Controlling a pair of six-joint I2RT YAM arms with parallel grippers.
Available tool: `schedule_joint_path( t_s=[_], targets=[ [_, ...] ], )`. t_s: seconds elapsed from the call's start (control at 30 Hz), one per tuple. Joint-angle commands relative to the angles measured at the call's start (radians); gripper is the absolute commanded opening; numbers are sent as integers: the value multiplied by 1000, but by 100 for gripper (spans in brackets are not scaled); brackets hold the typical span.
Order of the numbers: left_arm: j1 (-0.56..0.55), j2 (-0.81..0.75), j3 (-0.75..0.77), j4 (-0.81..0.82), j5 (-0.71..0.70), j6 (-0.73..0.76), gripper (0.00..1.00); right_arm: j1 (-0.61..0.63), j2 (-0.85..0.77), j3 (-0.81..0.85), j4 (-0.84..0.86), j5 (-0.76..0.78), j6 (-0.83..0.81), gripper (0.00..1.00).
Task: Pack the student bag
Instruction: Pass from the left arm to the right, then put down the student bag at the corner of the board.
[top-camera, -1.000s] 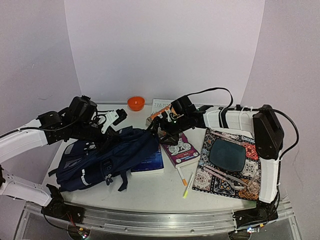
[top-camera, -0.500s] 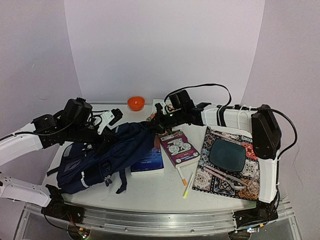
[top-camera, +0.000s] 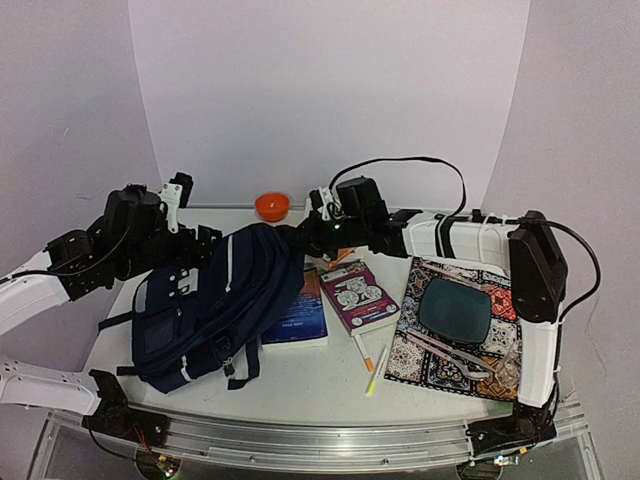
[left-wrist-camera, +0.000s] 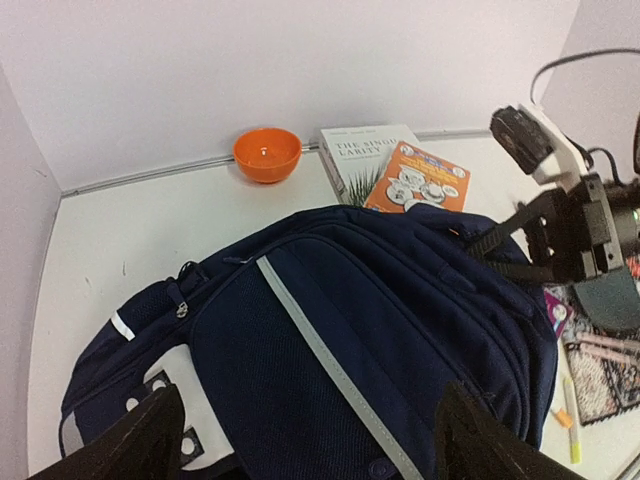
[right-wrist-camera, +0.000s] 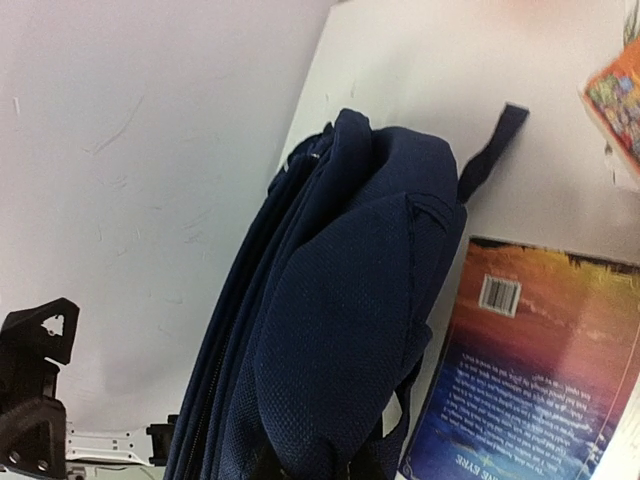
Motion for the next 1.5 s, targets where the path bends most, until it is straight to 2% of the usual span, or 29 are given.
schedule_joint_path(
  t_s=[0.0, 0.17, 0.33, 0.47, 0.63, 0.73, 1.13, 1.33, 1.47],
  targets=[
    [14, 22, 59, 22, -69, -260, 89, 6, -139, 7, 243, 162, -54, 0],
    [86, 129, 100, -2, 78, -387, 89, 53, -189, -23, 271, 332, -136, 0],
    [237, 180, 90, -5, 239, -481, 92, 94, -250, -77, 295, 498, -193, 0],
    [241, 233, 148, 14, 305, -475, 93, 162, -292, -130, 309, 685, -257, 0],
    [242, 274, 217, 15, 321, -446, 96, 273, -306, -131, 289, 961, -294, 0],
    [241, 302, 234, 16, 358, -437, 96, 318, -286, -118, 253, 1057, -284, 0],
    [240, 416, 284, 25, 583, -402, 96, 385, -265, -209, 219, 1011, -240, 0],
    [226, 465, 319, 25, 623, -370, 89, 388, -248, -204, 215, 986, -244, 0],
    [214, 499, 300, 14, 613, -348, 80, 389, -248, -213, 214, 964, -236, 0]
  ],
)
